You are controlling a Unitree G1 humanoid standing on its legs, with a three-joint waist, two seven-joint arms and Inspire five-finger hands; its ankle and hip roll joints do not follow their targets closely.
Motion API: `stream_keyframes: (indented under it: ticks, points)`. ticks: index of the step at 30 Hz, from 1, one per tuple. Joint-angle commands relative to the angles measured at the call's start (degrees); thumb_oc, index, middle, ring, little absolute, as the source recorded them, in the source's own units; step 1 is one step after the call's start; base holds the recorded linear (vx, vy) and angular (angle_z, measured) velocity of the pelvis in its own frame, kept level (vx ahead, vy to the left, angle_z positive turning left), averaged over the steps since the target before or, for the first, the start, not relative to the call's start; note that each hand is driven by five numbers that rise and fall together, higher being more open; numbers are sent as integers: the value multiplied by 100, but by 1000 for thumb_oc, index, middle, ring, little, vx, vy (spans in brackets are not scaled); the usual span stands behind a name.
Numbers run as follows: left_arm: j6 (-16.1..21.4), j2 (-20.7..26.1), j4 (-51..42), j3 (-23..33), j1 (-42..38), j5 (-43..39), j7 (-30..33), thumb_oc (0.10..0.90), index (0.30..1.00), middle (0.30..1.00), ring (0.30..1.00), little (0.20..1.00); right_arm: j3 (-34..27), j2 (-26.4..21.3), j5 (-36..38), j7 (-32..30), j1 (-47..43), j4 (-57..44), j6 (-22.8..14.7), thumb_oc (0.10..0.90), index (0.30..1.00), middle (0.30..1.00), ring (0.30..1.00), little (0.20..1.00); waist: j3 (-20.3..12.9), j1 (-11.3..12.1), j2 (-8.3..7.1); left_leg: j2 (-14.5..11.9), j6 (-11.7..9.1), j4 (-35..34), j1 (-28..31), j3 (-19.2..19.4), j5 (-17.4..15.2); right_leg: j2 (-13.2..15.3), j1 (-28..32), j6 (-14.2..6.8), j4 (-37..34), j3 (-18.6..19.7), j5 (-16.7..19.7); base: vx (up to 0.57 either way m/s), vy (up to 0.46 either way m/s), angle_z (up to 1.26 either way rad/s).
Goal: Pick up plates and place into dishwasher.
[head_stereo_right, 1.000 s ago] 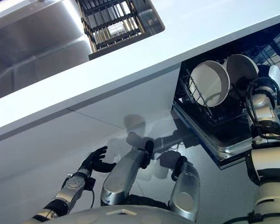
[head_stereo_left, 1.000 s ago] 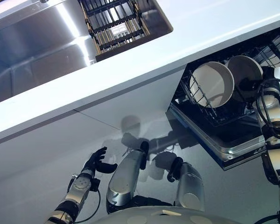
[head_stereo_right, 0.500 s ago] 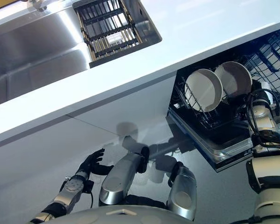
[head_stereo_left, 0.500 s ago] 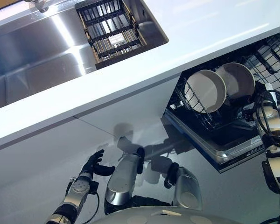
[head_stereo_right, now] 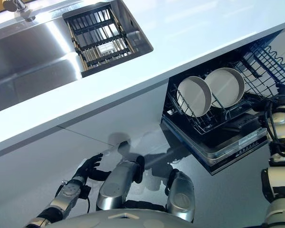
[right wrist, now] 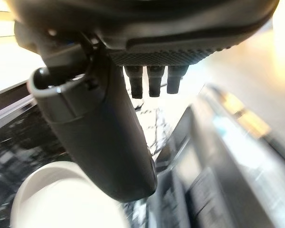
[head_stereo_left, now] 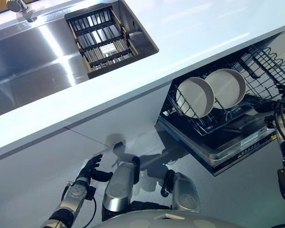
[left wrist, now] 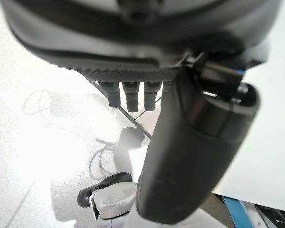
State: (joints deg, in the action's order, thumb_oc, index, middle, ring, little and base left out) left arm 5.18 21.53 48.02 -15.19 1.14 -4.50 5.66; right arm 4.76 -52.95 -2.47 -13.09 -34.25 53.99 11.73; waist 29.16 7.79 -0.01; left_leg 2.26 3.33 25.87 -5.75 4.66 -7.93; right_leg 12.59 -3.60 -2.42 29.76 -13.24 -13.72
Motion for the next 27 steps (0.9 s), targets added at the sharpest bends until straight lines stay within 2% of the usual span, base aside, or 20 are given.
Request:
stream_keyframes:
  ticks: [1,5,6,13,18,27]
  points:
    - [183,224,-280,44,589,106,53,800,900,900,900,900,35,-795,-336,-246,123,-232,47,800,900,900,900,900,-838,-98,-150,-278,-118,422,28,-100,-659,-183,183,186,193,-87,110,3,-10,-12]
    - [300,261,-336,112,613,125,117,800,900,900,900,900,-92,-919,-379,-25,270,-192,-95,800,900,900,900,900,-850,-132,-175,-288,-116,467,-7,-82,-678,-213,136,196,241,-64,86,2,-8,-2]
    - [343,268,-363,108,614,154,115,800,900,900,900,900,-82,-914,-357,62,293,-230,-109,100,300,300,300,200,-851,-136,-184,-290,-116,490,-27,-80,-684,-214,123,201,254,-61,80,1,-22,-5]
    - [621,376,-772,5,630,82,109,800,900,900,900,900,3,-819,-293,136,276,-418,-257,100,300,300,300,200,-772,-134,-152,-317,-81,821,-255,-130,-746,-213,-95,284,611,-38,-18,-11,-21,-3]
    - [782,466,-1195,-153,624,-91,-176,800,900,900,900,900,147,-707,-299,143,229,-464,-352,100,300,300,300,200,-665,-112,-125,-311,-22,1180,-495,-182,-851,-174,-316,363,977,-36,-123,-37,-25,2]
    - [1082,600,-1369,-493,567,-189,-201,800,900,900,900,900,657,-488,-321,195,-462,-225,-340,100,300,300,300,200,-480,-68,10,-293,0,1541,-824,-219,-874,-134,-674,406,1413,-35,-203,-15,-1,2]
